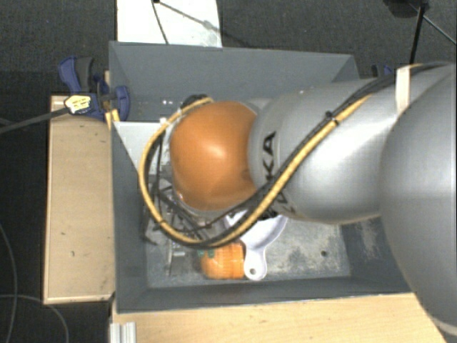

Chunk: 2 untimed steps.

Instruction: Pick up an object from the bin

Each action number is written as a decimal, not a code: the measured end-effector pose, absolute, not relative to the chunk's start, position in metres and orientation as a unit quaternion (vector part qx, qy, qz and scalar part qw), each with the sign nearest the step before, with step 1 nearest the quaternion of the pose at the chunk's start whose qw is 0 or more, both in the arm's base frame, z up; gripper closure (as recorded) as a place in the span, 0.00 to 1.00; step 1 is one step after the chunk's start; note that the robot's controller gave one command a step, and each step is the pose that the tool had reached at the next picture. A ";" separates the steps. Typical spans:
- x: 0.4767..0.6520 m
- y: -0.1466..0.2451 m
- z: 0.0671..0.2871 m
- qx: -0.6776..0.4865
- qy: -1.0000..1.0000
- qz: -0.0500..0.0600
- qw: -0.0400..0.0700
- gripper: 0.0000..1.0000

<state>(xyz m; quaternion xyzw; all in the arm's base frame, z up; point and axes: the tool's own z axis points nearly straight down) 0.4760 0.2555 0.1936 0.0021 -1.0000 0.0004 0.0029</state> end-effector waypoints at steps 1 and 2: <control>0.478 0.254 0.198 -0.001 -1.000 -0.001 -0.001 0.00; 0.504 0.197 0.177 -0.022 -1.000 -0.001 -0.001 0.00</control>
Offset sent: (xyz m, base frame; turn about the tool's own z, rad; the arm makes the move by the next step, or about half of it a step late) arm 0.0424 -0.0928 -0.0297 0.0777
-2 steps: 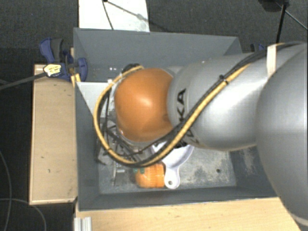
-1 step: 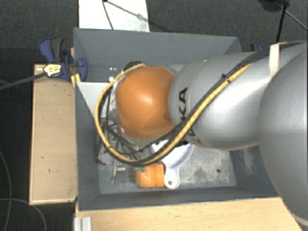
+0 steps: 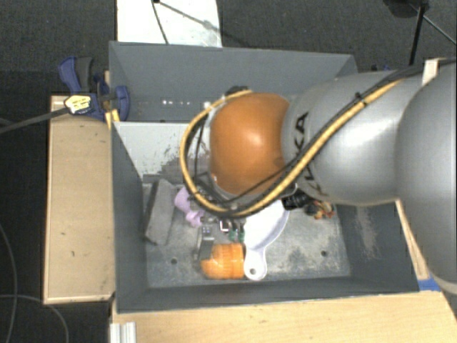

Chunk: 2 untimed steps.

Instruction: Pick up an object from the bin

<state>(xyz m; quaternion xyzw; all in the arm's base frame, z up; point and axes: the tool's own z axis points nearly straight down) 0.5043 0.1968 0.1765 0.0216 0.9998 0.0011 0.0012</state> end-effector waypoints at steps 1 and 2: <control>0.516 0.149 0.167 0.038 0.999 -0.001 0.000 0.00; 0.504 0.159 0.137 -0.013 1.000 0.000 0.003 0.00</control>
Offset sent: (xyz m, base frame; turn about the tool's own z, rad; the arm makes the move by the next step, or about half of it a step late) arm -0.0129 -0.0282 -0.0686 -0.1557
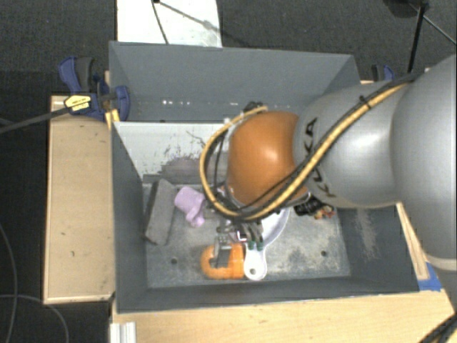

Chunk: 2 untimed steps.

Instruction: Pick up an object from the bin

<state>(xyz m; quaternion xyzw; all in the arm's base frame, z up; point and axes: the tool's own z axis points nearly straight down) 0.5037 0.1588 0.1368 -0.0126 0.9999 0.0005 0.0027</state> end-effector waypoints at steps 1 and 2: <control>0.499 0.137 0.114 -0.038 0.999 0.002 0.001 0.00; 0.499 0.128 0.096 0.085 0.996 0.001 0.000 0.00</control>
Offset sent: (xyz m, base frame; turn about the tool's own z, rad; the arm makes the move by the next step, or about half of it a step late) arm -0.0065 -0.0359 -0.0668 0.0039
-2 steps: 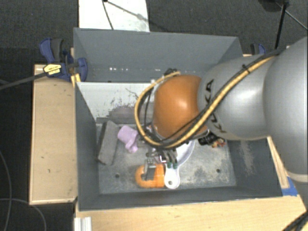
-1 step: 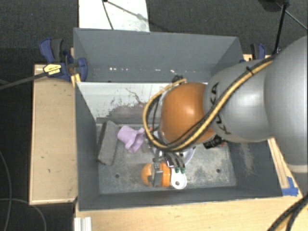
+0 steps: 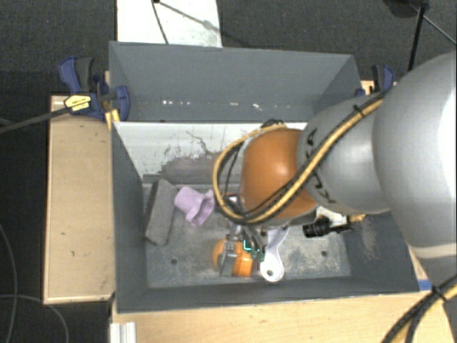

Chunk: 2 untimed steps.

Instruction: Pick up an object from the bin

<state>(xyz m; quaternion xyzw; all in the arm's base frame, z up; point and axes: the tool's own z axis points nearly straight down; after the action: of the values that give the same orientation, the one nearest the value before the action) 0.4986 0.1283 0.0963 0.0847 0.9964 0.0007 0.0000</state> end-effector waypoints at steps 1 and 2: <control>0.498 0.129 0.082 0.012 1.000 0.003 0.000 0.00; 0.482 0.058 0.070 0.109 0.994 0.000 0.000 1.00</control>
Offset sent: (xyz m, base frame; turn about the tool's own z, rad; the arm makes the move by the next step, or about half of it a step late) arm -0.0167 -0.0700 -0.0263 0.0436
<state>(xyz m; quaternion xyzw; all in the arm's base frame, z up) 0.4821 0.0582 0.0701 0.1088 0.9941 0.0002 -0.0002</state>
